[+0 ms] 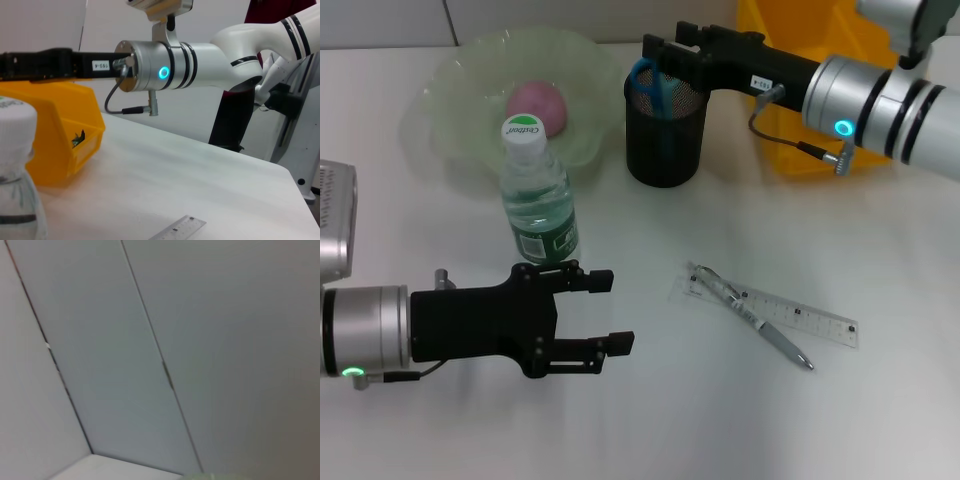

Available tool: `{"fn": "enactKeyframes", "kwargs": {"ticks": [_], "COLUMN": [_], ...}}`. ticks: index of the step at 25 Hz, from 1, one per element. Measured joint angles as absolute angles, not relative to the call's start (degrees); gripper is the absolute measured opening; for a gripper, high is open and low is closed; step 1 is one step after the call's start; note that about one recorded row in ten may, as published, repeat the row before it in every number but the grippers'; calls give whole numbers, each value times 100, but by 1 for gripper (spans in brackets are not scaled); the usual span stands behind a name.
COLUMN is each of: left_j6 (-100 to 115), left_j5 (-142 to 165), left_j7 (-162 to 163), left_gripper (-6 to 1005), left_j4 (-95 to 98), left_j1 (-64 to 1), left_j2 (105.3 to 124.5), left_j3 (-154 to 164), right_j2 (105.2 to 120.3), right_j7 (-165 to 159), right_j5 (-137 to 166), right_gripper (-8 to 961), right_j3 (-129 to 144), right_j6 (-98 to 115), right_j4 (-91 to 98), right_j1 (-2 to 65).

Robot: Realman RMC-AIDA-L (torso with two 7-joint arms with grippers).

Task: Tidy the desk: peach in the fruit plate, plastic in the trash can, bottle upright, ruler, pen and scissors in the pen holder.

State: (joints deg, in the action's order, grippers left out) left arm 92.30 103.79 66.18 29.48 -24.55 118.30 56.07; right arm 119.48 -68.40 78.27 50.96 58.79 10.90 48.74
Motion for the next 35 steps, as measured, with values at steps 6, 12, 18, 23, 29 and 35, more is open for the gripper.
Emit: {"fn": "enactKeyframes", "kwargs": {"ticks": [6,12,18,23,29,35], "left_j6": [9283,9294,9299,9328,9397,9421], "left_j5": [10380,10380,10380,10382,10383,10399], "left_j7": [6618,6618,6619,6649,6684,6688], "left_gripper": [786,786,786,786,786,786], "left_j4": [2952,2950,2932,2950,2953,2954], "left_j1": [-2437,-2429,-2475,-2486,-2487,-2488], "left_j2": [11827,11822,11831,11839,11832,11821], "left_j3": [5608,5608,5640,5652,5625,5608], "right_j2": [11894,11925,11921,11931,11938,11946], "right_j7": [-8782,-11360,-12267,-12188,-12152,-12191], "right_j5": [8827,11862,13406,13726,13713,13719], "right_gripper": [592,591,591,590,589,589], "right_j3": [6217,6581,6704,7262,7934,8159], "right_j6": [6754,8264,9442,9167,8662,8374], "right_j4": [3131,6048,6886,6761,6454,6153], "right_j1": [3943,3411,3857,3988,4033,4123]}}
